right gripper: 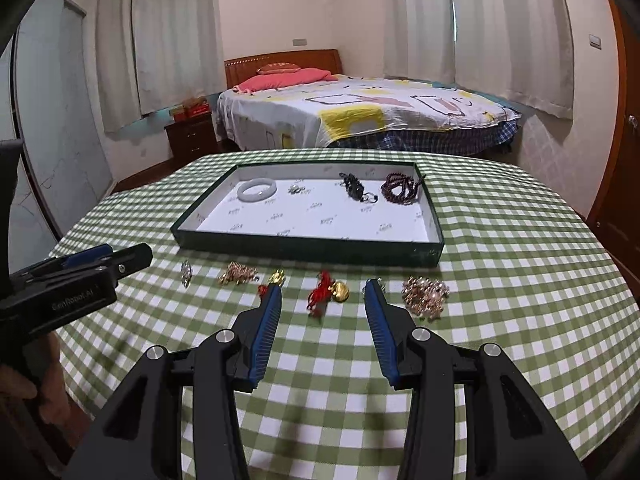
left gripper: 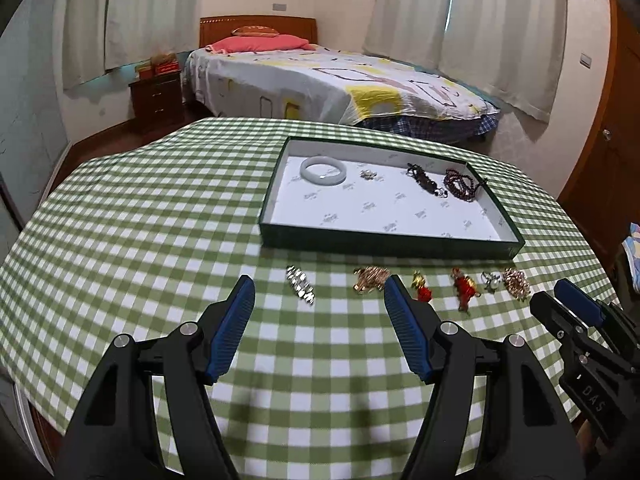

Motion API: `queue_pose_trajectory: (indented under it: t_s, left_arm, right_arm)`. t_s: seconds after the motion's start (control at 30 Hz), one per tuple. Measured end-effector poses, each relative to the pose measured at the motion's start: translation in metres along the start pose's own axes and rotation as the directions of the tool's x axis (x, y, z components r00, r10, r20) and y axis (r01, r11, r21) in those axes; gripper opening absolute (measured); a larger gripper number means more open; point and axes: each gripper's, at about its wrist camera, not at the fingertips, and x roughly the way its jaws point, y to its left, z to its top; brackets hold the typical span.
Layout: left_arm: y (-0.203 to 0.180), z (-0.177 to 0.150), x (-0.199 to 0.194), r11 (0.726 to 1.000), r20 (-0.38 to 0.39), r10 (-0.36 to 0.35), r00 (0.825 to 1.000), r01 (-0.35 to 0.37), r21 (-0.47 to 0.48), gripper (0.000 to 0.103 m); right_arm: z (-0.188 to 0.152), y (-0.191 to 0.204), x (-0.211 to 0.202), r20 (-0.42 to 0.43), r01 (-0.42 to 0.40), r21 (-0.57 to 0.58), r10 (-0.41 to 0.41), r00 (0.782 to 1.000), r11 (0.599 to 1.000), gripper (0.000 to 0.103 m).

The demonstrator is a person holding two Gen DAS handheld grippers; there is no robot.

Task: Organize jewelry
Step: 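Withdraw both tools from the box back over the remaining jewelry, then close the right tool on the red tassel charm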

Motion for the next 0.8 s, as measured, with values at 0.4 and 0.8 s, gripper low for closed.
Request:
queue_pose_trajectory:
  t_s: [0.4,0.8]
  left_arm:
    - [0.022,-0.007,0.013,0.998,-0.009,0.061,0.998,-0.061,-0.018,0.066]
    - [0.042,-0.001,0.038,0.995,-0.053,0.078,0.996,-0.081,-0.061,0.066]
  right_arm:
    - [-0.005,0.008,0.04,-0.069,0.006,-0.013,-0.007,0.998,1.0,0.043]
    - [0.01,0.008,0.083,-0.145,0.029,-0.008,-0.03,0.989,1.0,0.042]
